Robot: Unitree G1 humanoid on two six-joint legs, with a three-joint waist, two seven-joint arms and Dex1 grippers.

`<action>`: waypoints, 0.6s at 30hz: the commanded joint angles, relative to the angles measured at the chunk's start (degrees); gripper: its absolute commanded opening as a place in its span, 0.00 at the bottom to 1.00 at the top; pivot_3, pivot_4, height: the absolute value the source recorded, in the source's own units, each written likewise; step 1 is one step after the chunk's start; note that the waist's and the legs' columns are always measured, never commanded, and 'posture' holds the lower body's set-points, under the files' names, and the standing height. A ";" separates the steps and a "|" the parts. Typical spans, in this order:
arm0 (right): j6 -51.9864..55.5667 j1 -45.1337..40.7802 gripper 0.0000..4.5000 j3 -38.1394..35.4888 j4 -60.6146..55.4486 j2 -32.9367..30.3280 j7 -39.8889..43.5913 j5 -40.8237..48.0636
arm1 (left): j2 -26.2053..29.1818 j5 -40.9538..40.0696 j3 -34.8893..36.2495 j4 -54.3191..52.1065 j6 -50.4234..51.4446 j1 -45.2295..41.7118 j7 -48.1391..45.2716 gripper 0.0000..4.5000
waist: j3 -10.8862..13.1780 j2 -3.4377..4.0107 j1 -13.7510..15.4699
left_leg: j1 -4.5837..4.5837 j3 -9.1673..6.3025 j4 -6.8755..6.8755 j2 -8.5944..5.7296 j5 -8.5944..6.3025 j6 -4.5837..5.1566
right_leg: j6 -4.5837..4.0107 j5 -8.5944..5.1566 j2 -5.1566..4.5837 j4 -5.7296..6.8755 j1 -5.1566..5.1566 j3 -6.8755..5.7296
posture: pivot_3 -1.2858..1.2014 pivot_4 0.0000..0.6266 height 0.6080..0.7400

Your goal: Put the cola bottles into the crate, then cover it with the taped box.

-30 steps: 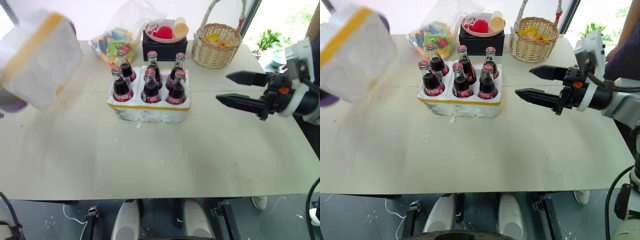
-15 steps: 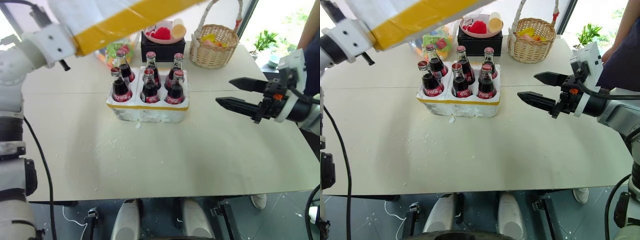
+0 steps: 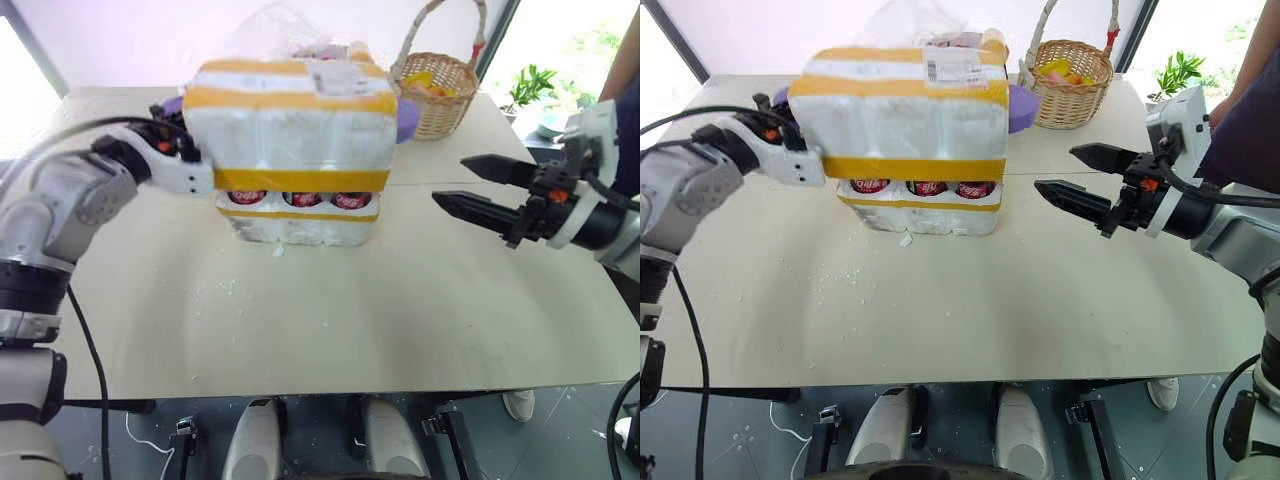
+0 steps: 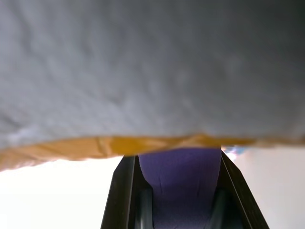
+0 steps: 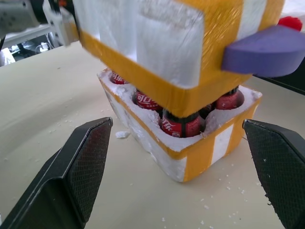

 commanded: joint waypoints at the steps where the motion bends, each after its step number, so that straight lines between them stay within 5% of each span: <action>1: -1.05 0.15 1.00 -2.23 -1.91 -0.03 -0.52 1.50 | 1.60 0.45 0.82 2.48 -4.90 -1.31 6.46 0.08 | 0.00 0.01 0.00 | 0.00 0.00 0.00 0.00 -0.01 0.01 | 0.00 0.00 -0.01 0.00 0.00 0.00 | 0.52 0.24 1.00; 4: -1.01 0.52 1.00 -2.02 -1.66 -0.19 -0.55 1.66 | 1.05 -1.80 0.70 4.86 -6.59 -0.60 5.98 0.08 | 0.00 0.01 -0.05 | 0.00 0.01 0.00 0.00 -0.01 0.02 | 0.00 0.00 -0.01 0.00 0.00 0.00 | 0.52 0.24 1.00; 5: -0.91 0.67 1.00 -1.99 -1.61 -0.31 -0.46 1.80 | 0.88 -2.69 0.63 5.30 -7.39 -0.22 5.41 0.30 | 0.00 0.01 -0.05 | 0.01 0.01 -0.01 0.00 -0.02 0.03 | 0.00 0.00 -0.01 0.00 0.00 0.00 | 0.52 0.24 1.00; 10: -1.43 1.22 1.00 -1.29 -1.59 -1.04 0.32 0.84 | 1.82 -6.60 1.38 4.06 -9.40 3.68 1.44 0.82 | -0.01 0.02 -0.01 | 0.01 0.02 -0.01 0.00 -0.02 0.03 | 0.00 0.00 -0.02 0.00 0.01 0.00 | 0.52 0.24 1.00; 15: -1.79 1.68 1.00 -1.40 -1.07 -1.38 0.72 0.29 | 6.24 -16.33 6.29 0.20 -10.50 11.28 -4.71 0.82 | -0.01 0.02 -0.12 | 0.01 0.01 -0.03 0.03 -0.02 0.03 | -0.01 0.00 -0.01 0.01 -0.01 0.00 | 0.52 0.24 1.00; 18: -2.20 2.07 1.00 -1.26 -0.85 -1.22 0.99 -0.27 | 8.11 -36.78 11.61 -6.18 -3.74 21.90 -18.62 0.82 | -0.02 0.06 -0.33 | 0.02 0.03 -0.03 0.05 -0.03 0.03 | -0.02 -0.01 -0.02 -0.02 -0.01 0.01 | 0.52 0.24 1.00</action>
